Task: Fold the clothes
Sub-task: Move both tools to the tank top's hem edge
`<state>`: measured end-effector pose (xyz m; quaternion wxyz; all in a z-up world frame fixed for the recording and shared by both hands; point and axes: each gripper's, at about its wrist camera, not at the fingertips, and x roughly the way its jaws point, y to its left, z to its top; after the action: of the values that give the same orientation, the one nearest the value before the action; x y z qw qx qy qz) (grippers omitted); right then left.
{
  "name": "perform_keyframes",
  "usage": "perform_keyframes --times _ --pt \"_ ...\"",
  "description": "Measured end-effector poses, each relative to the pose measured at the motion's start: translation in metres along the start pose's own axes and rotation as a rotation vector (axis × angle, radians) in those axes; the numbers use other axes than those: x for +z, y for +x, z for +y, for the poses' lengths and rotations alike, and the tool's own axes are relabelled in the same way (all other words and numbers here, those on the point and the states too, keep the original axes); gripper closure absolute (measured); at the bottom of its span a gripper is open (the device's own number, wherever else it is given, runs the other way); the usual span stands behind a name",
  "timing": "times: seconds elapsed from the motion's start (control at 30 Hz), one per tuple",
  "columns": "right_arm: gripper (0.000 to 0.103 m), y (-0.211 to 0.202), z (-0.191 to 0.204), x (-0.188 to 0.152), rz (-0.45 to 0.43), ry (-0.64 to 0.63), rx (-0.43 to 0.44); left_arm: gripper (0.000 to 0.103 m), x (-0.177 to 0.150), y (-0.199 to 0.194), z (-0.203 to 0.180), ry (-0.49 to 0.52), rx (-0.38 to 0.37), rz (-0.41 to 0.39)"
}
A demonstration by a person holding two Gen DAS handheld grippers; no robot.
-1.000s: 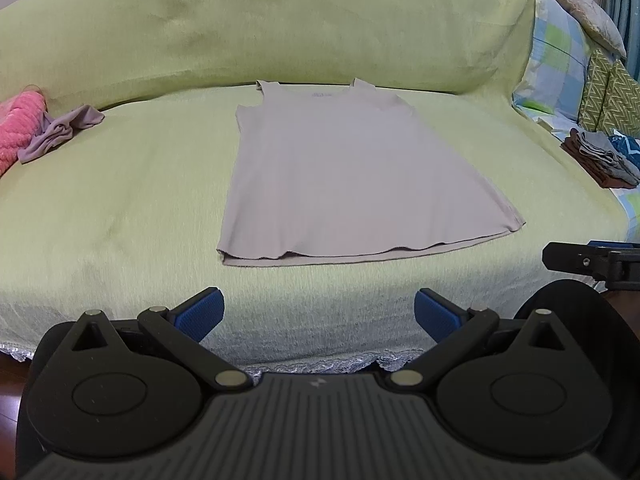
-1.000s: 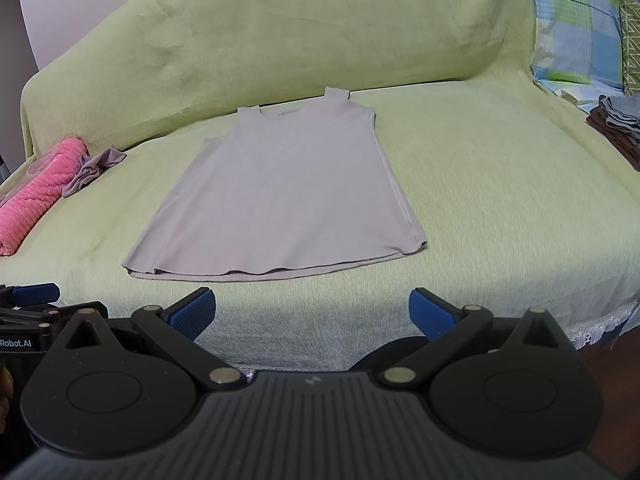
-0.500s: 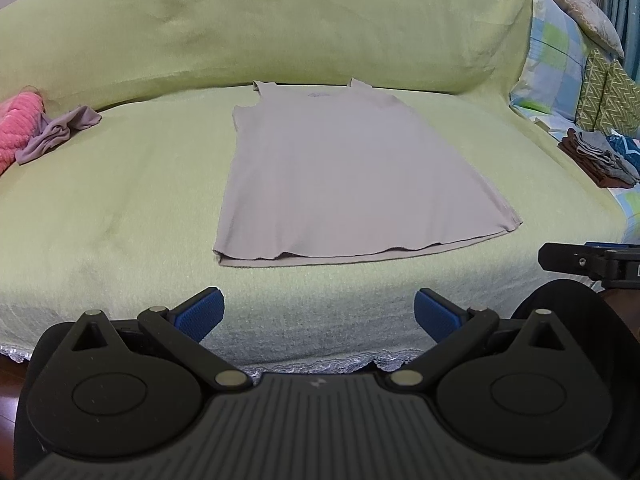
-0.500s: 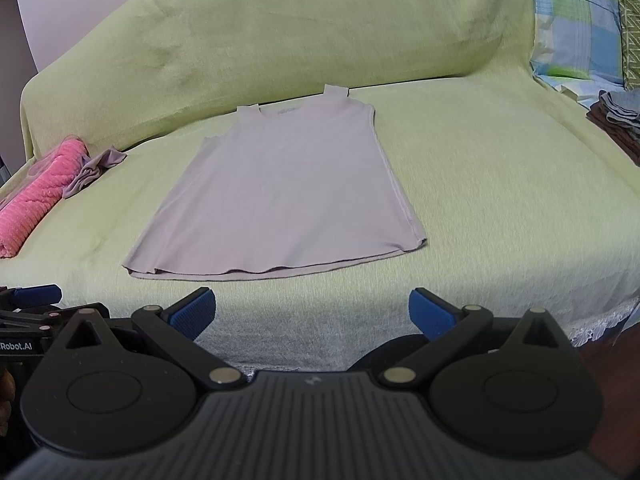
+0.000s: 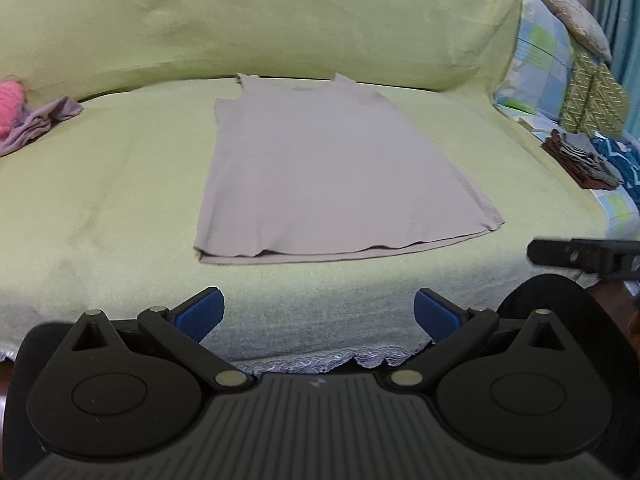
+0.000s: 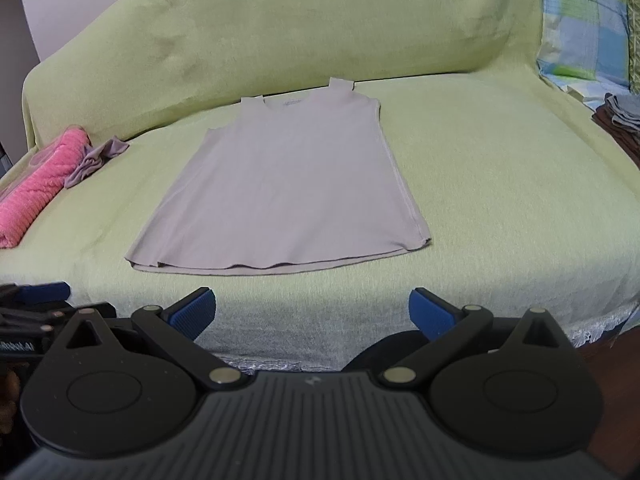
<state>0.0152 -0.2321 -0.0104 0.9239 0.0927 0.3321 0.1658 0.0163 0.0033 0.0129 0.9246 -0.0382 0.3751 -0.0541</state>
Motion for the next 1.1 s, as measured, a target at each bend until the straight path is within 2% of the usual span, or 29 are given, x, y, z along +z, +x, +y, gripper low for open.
perform_keyframes --times 0.1,0.2,0.33,0.5,0.57,0.7,0.73,0.77,0.83,1.0,1.03,1.07,1.1 --pt "0.001 -0.009 0.007 0.012 -0.071 -0.148 0.006 0.001 0.01 0.004 0.003 0.063 -0.009 -0.007" --pt "0.001 -0.006 0.013 0.024 -0.076 -0.291 -0.014 0.001 0.022 0.012 0.01 0.163 -0.013 -0.003" --pt "0.001 0.006 0.012 0.033 -0.07 -0.461 -0.012 0.001 0.03 0.025 0.015 0.395 -0.007 -0.017" --pt "0.001 0.033 0.023 0.031 -0.024 -0.748 -0.124 0.001 0.029 0.043 0.025 0.687 -0.064 0.013" --pt "0.001 0.043 0.023 0.027 0.009 -0.875 -0.09 0.002 0.023 0.052 0.03 0.812 -0.074 0.017" --pt "0.002 0.055 0.02 0.014 0.017 -1.04 -0.034 0.006 0.015 0.066 0.042 0.955 -0.121 0.037" --pt "0.002 0.057 0.02 0.013 0.016 -1.072 -0.034 0.008 0.012 0.069 0.046 0.992 -0.126 0.037" --pt "0.003 0.061 0.019 0.008 0.006 -1.149 -0.033 0.016 0.01 0.073 0.049 1.024 -0.135 0.043" --pt "0.008 0.065 0.019 0.003 0.004 -1.222 -0.028 0.019 0.007 0.078 0.053 1.079 -0.154 0.059" --pt "0.01 0.084 0.01 -0.003 0.057 -1.366 -0.018 0.019 -0.002 0.085 0.067 1.203 -0.197 0.067" --pt "0.014 0.086 0.008 -0.004 0.065 -1.383 -0.02 0.02 -0.004 0.087 0.069 1.232 -0.198 0.067" --pt "0.02 0.088 0.007 -0.004 0.071 -1.396 -0.023 0.026 -0.005 0.089 0.071 1.25 -0.195 0.065" --pt "0.034 0.09 0.005 -0.004 0.08 -1.406 -0.026 0.028 -0.006 0.09 0.073 1.26 -0.192 0.065"
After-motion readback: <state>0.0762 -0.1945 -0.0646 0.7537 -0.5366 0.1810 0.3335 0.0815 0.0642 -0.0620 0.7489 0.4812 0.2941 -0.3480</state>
